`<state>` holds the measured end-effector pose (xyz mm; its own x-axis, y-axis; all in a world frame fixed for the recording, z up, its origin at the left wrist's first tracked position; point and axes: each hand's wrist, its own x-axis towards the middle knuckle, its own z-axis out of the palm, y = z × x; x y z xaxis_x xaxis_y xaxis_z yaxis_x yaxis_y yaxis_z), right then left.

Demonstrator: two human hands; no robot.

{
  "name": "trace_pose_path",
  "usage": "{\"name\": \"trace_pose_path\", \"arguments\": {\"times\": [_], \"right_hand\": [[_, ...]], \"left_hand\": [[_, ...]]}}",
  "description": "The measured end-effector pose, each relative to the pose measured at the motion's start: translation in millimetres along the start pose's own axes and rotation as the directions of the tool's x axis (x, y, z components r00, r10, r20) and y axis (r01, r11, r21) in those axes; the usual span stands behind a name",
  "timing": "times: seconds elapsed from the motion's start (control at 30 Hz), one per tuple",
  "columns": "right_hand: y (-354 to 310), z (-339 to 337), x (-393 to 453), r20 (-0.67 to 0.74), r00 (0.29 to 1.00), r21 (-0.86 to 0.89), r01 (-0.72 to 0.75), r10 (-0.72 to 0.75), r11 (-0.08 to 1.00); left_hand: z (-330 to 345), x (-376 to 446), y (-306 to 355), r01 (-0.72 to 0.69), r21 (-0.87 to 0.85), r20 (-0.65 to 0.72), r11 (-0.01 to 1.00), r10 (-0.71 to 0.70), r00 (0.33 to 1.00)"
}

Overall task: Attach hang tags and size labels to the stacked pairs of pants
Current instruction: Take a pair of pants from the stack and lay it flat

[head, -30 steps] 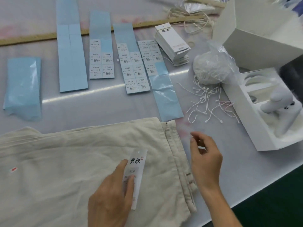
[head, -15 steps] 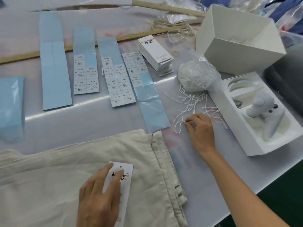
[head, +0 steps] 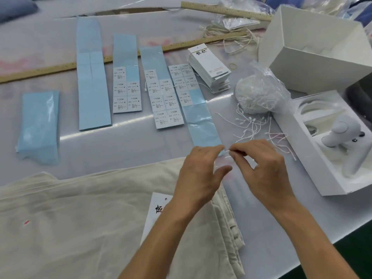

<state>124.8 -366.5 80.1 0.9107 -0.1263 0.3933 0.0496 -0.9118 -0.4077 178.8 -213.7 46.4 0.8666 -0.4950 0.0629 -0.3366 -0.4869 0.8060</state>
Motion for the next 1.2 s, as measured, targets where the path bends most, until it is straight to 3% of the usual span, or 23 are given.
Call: {"name": "trace_pose_path", "arguments": {"times": [0.13, 0.37, 0.6, 0.8, 0.97, 1.2], "right_hand": [[-7.3, -17.7, 3.0, 0.018, 1.0, 0.128, -0.022, 0.02, 0.992], [9.7, -34.8, -7.9, 0.019, 0.992, 0.152, -0.126, 0.125, 0.98], [10.7, -18.9, -42.8, 0.095, 0.98, 0.149, -0.188, 0.175, 0.971], [-4.6, 8.2, -75.2, 0.252, 0.953, -0.065, -0.156, 0.168, 0.986], [-75.8, 51.3, -100.5, 0.286, 0.958, 0.252, -0.064, -0.011, 0.966], [-102.0, 79.5, -109.1, 0.178, 0.984, 0.363, -0.077, 0.012, 0.929]], "left_hand": [[0.4, 16.9, -0.9, -0.049, -0.095, -0.005, 0.994, 0.049, 0.999], [-30.7, -16.9, -25.6, -0.052, -0.318, 0.03, 0.947, 0.065, 0.997], [-53.0, -49.0, -52.8, 0.02, -0.246, 0.022, 0.969, -0.015, 1.0], [-58.3, -78.5, -66.6, 0.008, -0.099, 0.053, 0.995, -0.003, 0.999], [-59.3, -110.0, -65.7, 0.121, -0.191, 0.121, 0.974, -0.099, 0.988], [-68.3, -129.7, -79.8, 0.187, -0.22, 0.141, 0.958, -0.159, 0.977]]}}
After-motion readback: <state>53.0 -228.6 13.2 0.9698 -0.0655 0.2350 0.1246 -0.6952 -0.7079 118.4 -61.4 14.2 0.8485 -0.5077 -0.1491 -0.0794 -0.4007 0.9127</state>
